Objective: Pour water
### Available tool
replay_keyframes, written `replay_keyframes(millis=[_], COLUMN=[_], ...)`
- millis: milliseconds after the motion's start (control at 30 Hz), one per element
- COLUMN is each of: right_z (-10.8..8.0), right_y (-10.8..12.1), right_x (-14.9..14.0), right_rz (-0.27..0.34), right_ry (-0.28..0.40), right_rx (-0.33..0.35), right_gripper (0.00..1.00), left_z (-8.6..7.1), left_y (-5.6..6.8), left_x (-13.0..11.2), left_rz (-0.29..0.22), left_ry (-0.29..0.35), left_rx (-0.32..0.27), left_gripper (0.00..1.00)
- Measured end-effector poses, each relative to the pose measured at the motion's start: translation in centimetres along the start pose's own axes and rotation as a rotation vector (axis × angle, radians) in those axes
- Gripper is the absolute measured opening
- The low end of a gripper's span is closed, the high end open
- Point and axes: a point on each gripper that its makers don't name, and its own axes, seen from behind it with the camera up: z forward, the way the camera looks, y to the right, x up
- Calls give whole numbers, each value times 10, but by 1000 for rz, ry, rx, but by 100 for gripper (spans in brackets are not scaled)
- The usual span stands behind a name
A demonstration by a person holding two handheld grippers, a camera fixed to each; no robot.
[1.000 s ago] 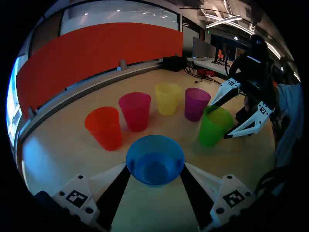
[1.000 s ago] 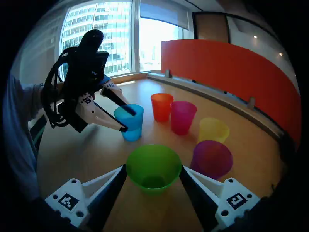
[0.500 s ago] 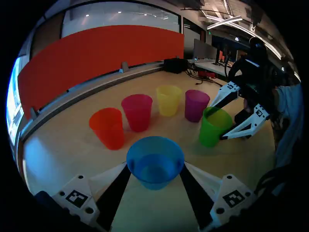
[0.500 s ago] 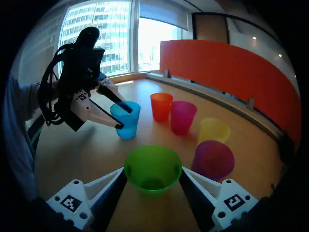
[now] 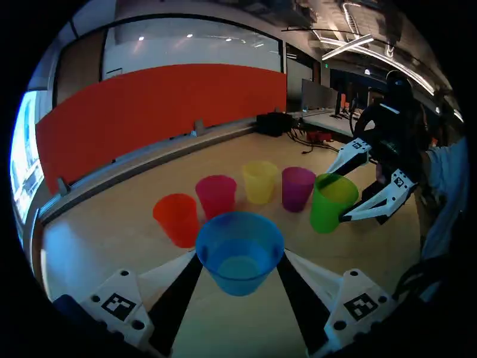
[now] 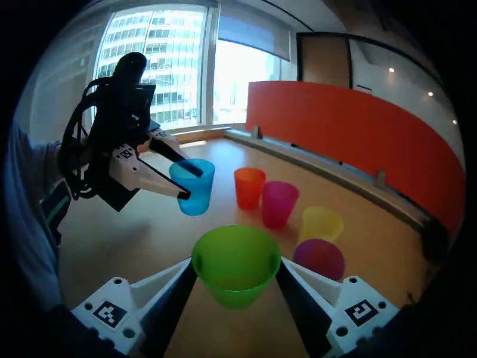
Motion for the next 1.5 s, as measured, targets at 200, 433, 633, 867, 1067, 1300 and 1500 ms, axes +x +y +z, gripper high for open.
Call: replay_keyframes(millis=[200,433,633,867,1067,1300,1500], right_z=[-14,-25,-33,-40,-44,-49,-52], right_y=[-4,-6,-4,-3,-2,-1,0], right_x=[20,47,66,87,102,117,127], right_rz=[-19,-22,-19,-15,-14,-18,-24], right_ry=[47,112,164,219,258,295,319], right_rx=[-14,-26,-39,-47,-53,-58,-61], right_gripper=[92,92,92,92,92,92,92], left_z=[-16,-36,-50,-62,-70,-79,-84], left_y=[-1,0,-1,-2,5,11,14], left_x=[25,55,77,96,109,121,129], left_rz=[7,15,15,7,-7,-10,-12], left_ry=[73,158,219,273,312,353,385], left_rx=[26,49,65,74,61,47,47], left_gripper=[85,85,84,85,85,84,84])
